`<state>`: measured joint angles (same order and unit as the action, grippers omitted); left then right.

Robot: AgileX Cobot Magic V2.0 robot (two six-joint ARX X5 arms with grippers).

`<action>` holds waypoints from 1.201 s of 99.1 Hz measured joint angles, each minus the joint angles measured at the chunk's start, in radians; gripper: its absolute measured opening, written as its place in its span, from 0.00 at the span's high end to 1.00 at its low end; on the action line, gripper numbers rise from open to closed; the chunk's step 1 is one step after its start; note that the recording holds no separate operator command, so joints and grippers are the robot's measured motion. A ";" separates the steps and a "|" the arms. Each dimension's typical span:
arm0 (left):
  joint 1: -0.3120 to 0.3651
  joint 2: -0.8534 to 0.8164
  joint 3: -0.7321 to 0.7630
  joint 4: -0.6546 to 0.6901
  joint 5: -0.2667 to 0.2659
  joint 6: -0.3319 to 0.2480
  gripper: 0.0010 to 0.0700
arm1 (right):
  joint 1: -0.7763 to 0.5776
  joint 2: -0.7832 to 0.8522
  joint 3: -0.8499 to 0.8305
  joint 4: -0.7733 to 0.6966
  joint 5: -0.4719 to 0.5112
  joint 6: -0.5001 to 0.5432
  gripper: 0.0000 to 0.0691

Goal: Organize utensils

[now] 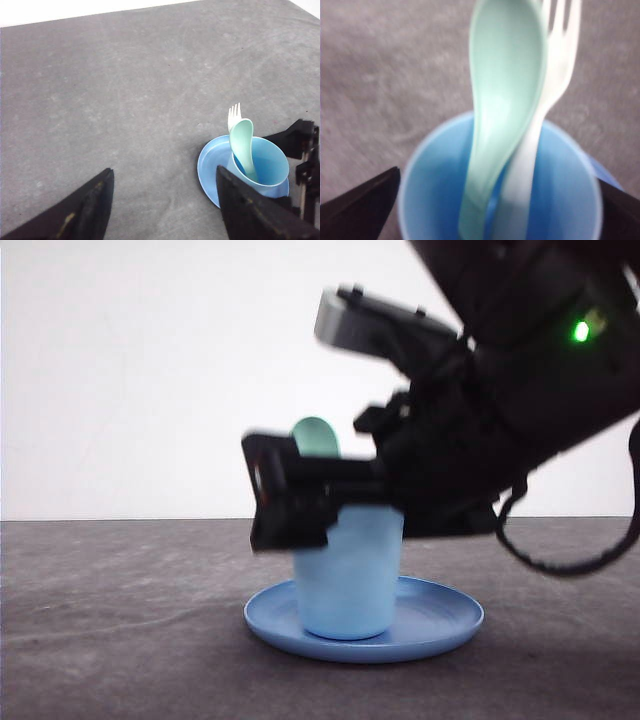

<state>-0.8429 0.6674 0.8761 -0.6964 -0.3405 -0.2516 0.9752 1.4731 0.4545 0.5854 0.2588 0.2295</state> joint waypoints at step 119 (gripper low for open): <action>0.000 0.000 0.000 0.038 0.000 -0.018 0.45 | 0.000 -0.845 0.356 -0.906 0.138 -0.077 0.02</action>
<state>-0.8429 0.6674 0.8761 -0.6582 -0.3405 -0.2691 0.9752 0.6281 0.8101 -0.3202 0.3969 0.1528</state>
